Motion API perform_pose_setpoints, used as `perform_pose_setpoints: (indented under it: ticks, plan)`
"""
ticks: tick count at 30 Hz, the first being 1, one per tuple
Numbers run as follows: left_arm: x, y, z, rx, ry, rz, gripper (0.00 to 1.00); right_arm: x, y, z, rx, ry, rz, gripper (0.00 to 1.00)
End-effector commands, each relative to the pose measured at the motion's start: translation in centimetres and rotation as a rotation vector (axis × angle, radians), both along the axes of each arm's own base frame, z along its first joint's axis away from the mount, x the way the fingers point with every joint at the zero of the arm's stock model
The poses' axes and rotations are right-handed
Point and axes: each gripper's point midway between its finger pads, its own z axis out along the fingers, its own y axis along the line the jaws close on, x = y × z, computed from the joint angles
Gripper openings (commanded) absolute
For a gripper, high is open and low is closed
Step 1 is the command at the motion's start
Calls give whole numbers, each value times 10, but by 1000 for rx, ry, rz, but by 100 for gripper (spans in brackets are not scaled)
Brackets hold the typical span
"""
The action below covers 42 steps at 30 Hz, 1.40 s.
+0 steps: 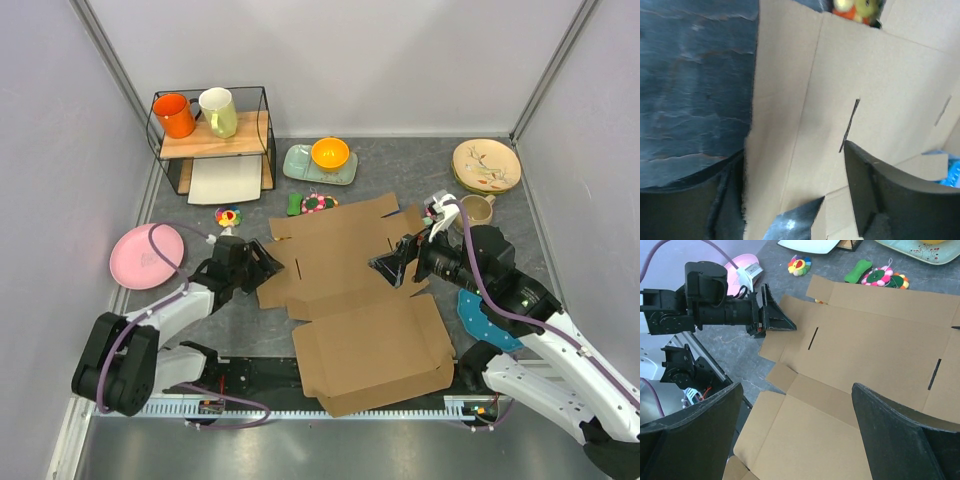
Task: Fold the paper box
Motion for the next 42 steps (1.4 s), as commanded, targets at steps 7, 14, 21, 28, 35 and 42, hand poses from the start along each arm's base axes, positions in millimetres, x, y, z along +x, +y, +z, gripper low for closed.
perform_pose_setpoints:
  ticks: [7,14,21,28,35,42]
  plan:
    - [14,-44,29,-110,-165,-336,26,5,-1,13,12,-39,-16,98]
    - [41,-78,69,-152,-274,-563,6,20,-8,14,7,-35,-110,98]
    - [57,-88,96,-25,-297,-813,2,26,-25,23,94,-73,-235,92]
    - [68,-65,89,223,-292,-932,2,20,-26,27,16,-119,-181,98]
    - [53,-54,59,279,-230,-990,2,28,-28,13,-58,-116,-193,98]
    - [54,-66,81,274,-524,-805,2,56,-35,3,-102,-138,-308,98]
